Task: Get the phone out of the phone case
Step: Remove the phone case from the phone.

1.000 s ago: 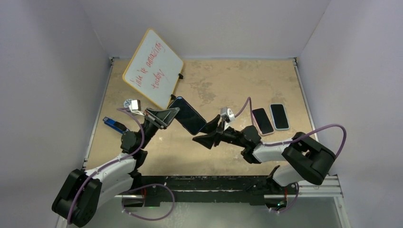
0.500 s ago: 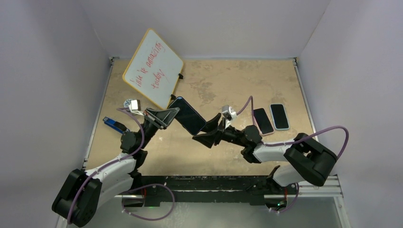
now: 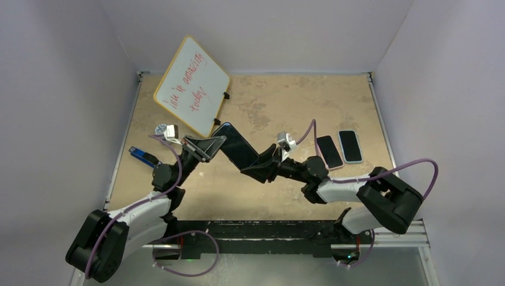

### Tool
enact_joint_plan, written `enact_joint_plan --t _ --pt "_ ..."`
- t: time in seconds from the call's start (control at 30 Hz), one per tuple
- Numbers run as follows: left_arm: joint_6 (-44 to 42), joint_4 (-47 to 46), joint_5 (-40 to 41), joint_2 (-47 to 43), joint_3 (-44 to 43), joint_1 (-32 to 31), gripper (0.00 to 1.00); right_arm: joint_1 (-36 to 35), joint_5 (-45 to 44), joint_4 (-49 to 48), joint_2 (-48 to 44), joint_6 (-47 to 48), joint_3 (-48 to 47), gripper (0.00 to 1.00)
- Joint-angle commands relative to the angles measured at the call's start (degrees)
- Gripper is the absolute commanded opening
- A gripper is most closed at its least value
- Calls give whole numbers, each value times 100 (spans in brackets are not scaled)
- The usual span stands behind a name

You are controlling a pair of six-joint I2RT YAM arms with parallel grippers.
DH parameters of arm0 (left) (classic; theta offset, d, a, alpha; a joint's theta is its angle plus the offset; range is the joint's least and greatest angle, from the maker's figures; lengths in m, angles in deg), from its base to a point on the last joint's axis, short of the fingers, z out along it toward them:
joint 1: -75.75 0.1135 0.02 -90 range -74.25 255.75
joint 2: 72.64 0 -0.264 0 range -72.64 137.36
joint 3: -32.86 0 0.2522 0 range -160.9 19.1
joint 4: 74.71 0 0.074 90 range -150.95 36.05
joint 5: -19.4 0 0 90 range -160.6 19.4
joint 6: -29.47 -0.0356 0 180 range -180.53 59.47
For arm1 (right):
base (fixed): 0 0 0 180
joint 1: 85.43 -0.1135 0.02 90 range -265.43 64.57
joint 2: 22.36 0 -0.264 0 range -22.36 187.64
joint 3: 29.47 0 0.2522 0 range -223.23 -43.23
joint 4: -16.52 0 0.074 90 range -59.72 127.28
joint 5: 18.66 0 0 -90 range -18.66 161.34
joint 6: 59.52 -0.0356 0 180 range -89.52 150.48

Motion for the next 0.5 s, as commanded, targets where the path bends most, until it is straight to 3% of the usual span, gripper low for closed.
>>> enact_joint_plan --t 0.0,0.3,0.47 --pt "158 -29 -213 93 -263 -18 0 -7 279 -1231 -198 776 -239 33" --pt "200 308 -906 659 -709 -17 0 -6 895 501 -525 2219 -544 19" --pt "160 331 -1001 754 -768 -17 0 -4 770 1796 -850 3297 -776 10"
